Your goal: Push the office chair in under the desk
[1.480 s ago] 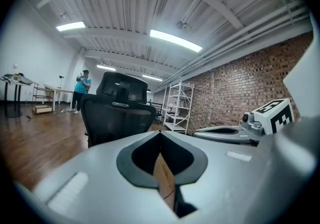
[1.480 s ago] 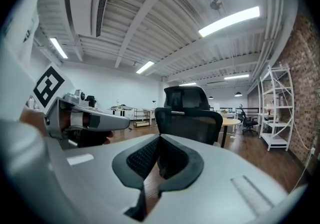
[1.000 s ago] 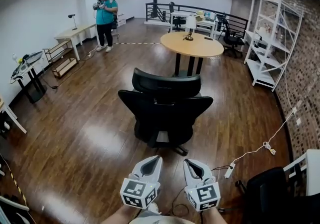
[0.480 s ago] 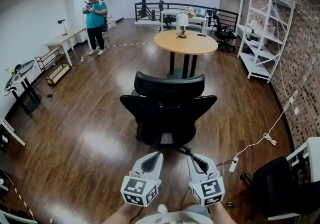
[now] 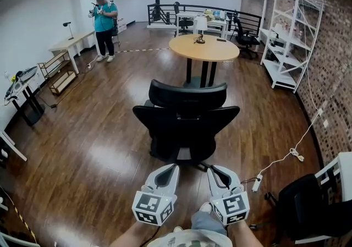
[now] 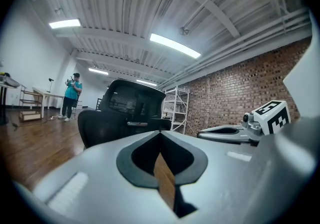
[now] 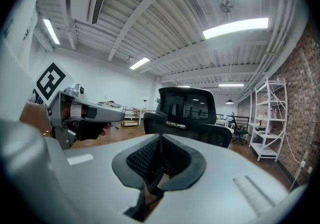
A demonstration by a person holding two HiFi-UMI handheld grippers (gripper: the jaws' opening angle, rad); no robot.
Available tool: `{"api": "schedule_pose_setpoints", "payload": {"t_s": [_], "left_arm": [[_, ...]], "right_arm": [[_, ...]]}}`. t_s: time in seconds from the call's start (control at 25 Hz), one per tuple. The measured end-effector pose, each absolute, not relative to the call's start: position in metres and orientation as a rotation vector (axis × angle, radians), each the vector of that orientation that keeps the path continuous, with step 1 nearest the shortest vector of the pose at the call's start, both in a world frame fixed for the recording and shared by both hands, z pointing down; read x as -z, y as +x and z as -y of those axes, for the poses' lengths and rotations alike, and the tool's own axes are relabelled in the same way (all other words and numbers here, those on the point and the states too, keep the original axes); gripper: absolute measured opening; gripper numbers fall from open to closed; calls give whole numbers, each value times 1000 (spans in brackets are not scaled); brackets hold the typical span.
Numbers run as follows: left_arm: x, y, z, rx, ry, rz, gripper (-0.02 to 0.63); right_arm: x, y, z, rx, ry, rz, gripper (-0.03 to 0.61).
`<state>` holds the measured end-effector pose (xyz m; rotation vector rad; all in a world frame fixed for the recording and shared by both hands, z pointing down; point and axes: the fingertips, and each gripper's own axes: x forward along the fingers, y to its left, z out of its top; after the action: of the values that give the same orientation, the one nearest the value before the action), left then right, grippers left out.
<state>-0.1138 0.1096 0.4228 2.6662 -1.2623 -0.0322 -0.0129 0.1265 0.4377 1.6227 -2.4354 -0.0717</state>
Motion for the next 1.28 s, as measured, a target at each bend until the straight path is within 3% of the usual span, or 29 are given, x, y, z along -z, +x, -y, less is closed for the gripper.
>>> {"api": "schedule_pose_setpoints", "payload": {"t_s": [0.92,1.28], "left_arm": [[-418,-121,15,-75,2678,1407,25],[-412,-157,81,-377,2785,1540,131]], "right_arm": [[-426,37,-9,172,1563,2440,37],[-422,57,44,233,1408,2388,104]]}}
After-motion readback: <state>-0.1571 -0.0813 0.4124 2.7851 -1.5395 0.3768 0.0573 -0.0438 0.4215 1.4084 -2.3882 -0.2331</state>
